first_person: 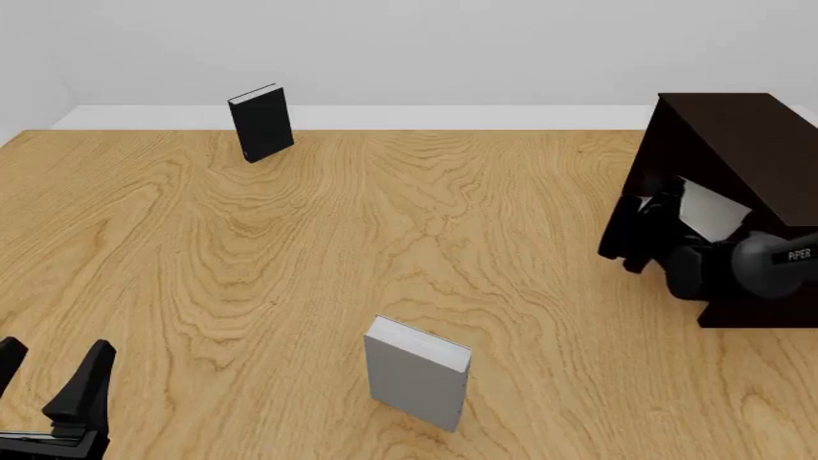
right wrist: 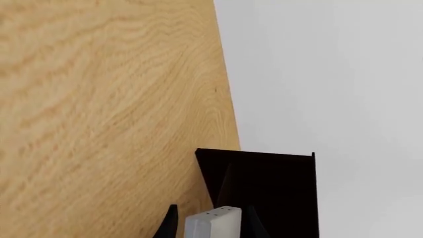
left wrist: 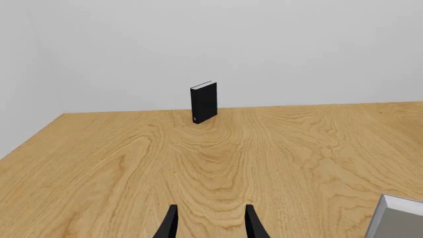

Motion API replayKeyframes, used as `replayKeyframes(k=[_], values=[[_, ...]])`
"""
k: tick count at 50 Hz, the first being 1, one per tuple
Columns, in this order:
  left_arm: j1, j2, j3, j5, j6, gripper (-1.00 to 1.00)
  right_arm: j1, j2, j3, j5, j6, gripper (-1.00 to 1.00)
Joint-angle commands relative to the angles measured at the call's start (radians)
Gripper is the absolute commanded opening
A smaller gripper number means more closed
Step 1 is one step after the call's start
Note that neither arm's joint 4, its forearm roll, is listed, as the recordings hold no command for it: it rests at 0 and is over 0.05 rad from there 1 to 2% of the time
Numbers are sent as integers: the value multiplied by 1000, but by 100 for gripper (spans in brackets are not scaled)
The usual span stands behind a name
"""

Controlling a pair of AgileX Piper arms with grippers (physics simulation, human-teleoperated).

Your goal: Pick up the book on the right and place it on the cabinet shelf.

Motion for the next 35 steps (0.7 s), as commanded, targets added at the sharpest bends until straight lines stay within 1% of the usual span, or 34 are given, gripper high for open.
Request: replayKeyframes(k=[1,12,35], values=[[0,-3,0,2,-1,100,14,4,-14,8,6,100],[1,-2,0,2,-2,100,20,9,-29,16,12,100],[0,0,0,1,1,100,7,33,-142,108,20,100]])
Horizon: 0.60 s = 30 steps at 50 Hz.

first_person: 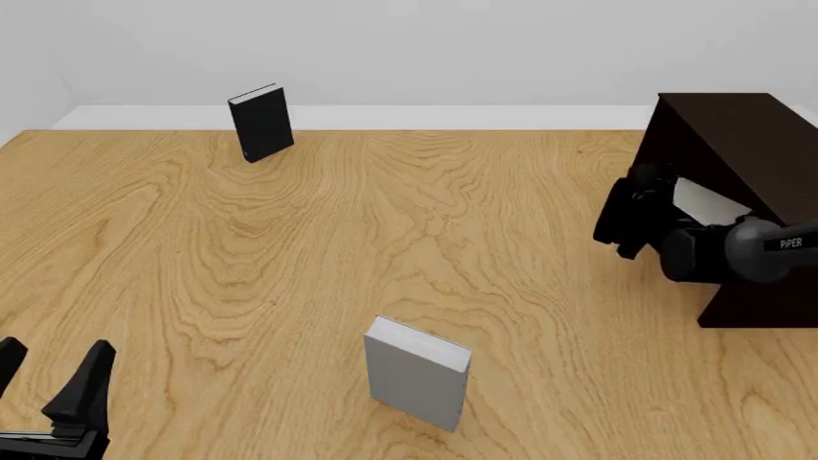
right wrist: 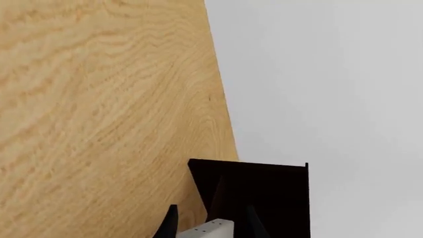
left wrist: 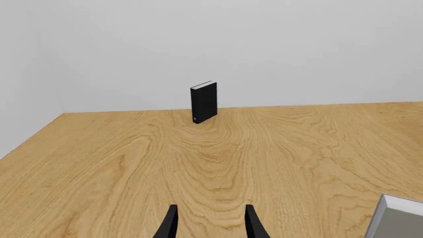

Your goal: Pick up the book on the right and place it on the cabinet shelf.

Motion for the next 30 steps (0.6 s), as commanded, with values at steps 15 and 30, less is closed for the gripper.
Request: replayKeyframes(k=[15,30], values=[[0,2,0,-2,0,100,-13,44,-122,88,13,100],[2,-4,0,5,-4,100,-16,58,-153,121,26,100]])
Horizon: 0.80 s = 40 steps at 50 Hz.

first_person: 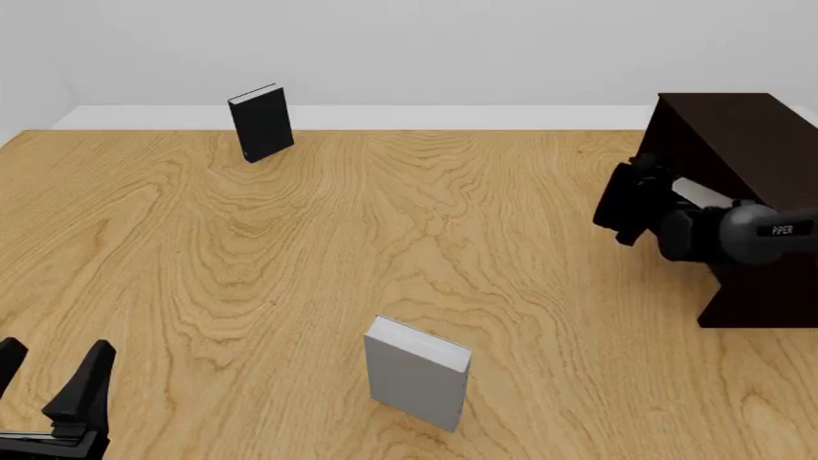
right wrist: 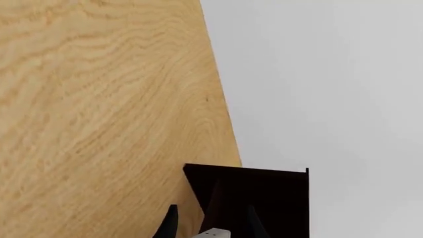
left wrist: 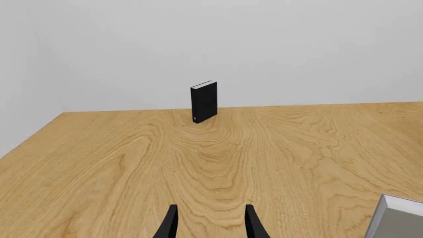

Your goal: Pick up the book on the right and place it on the cabinet shelf.

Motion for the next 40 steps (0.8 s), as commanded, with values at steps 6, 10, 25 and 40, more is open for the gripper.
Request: replayKeyframes(k=[6,10,25,40], values=[[1,-5,0,4,-3,100,-17,16,-24,23,10,100],[2,-3,0,3,-4,100,-25,18,-22,22,10,100],[2,-5,0,4,-4,100,-69,15,-2,6,3,100],[1,-4,0,3,-2,100,-84,-26,60,-16,3,100]])
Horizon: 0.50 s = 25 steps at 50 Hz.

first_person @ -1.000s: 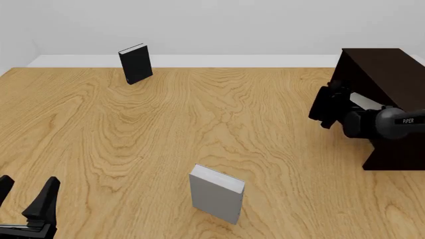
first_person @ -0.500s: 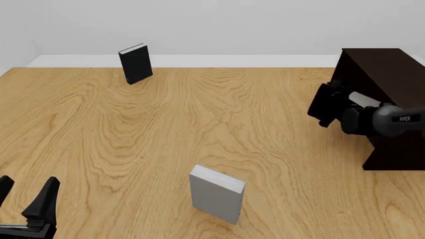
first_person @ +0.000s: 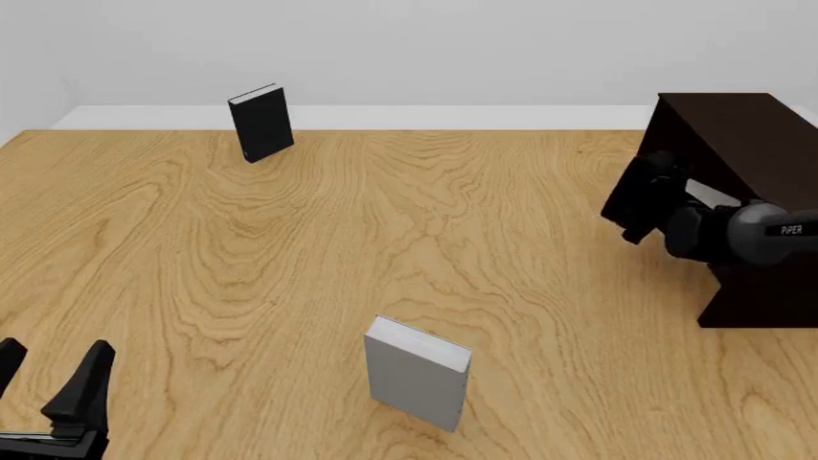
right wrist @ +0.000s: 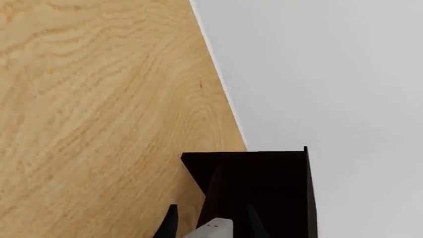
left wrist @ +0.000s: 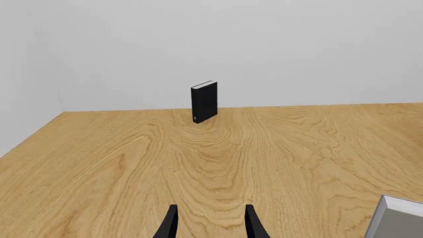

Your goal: Pick up the book on the right and place it on the cabinet shelf.

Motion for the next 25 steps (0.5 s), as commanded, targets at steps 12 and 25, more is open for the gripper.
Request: replayKeyframes(k=[12,25], values=[[-4,7,0,-9,8,100,-65,-48,115,-38,-15,100],[-6,11,0,-14,9,100,-61,-90,179,-60,-16,100]])
